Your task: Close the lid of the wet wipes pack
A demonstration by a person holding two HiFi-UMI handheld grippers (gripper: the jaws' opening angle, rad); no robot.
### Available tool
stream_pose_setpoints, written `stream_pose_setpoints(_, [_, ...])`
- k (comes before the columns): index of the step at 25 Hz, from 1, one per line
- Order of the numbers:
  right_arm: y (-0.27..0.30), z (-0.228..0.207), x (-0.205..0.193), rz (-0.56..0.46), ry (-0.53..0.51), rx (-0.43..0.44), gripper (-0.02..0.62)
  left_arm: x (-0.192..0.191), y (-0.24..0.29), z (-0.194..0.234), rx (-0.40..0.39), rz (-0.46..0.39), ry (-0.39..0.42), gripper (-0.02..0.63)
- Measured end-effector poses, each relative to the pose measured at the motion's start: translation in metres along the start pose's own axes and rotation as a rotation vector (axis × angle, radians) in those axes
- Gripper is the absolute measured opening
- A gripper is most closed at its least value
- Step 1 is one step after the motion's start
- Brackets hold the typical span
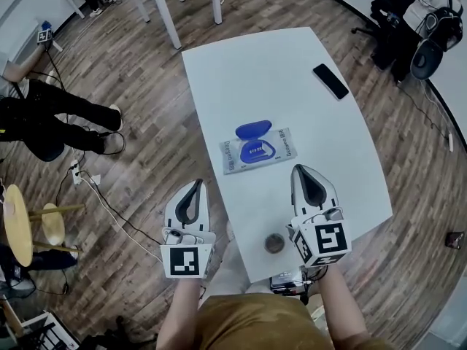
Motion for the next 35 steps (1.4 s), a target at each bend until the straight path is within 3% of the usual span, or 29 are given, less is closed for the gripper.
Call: stream_pose_setpoints(35, [0.086, -0.010, -0.036, 0.111, 0.009, -0.012, 0.003, -0.041, 0.114, 0.035, -0.093, 0.097, 0.028, 0.006])
Point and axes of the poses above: the fingertips, and each gripper's own axes: y forward along the fingers, z to its left, x out of its top, the point moved 3 cm from there along -y, backward along the fingers, and after that the axes turned 9 degrees about -y, right-handed, at the moved point
